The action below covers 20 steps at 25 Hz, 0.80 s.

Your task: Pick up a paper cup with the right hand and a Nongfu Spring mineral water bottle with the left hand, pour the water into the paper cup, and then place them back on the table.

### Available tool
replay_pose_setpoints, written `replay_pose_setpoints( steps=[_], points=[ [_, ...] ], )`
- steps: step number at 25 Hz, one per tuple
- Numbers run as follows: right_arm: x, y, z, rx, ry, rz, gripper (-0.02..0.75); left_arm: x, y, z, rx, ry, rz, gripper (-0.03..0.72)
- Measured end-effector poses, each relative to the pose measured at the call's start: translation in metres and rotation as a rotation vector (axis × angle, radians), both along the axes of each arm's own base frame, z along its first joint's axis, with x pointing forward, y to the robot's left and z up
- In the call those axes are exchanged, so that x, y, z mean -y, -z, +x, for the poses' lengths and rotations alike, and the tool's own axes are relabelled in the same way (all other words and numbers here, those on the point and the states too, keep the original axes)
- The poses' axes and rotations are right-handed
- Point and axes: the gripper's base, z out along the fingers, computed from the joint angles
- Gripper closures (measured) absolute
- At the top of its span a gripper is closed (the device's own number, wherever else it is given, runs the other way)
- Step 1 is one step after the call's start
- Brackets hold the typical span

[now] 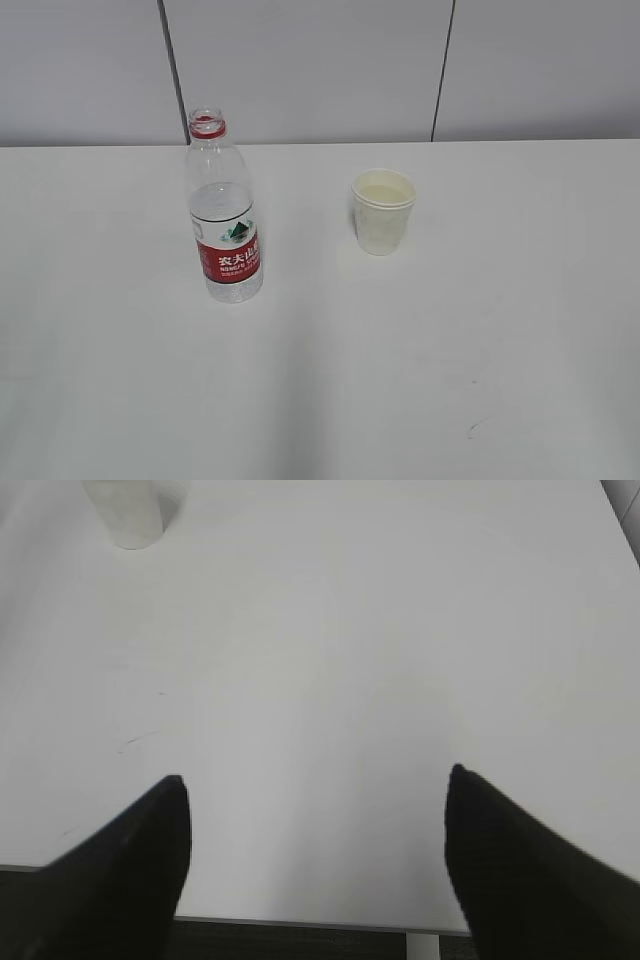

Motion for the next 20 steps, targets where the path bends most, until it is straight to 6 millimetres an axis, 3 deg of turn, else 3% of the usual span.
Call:
replay_pose_setpoints(
  steps=[20],
  points=[
    [-0.0002,0.0,0.0,0.0,-0.001,0.002,0.15,0.0,0.0,0.0,0.0,0.0,0.0,0.283]
  ],
)
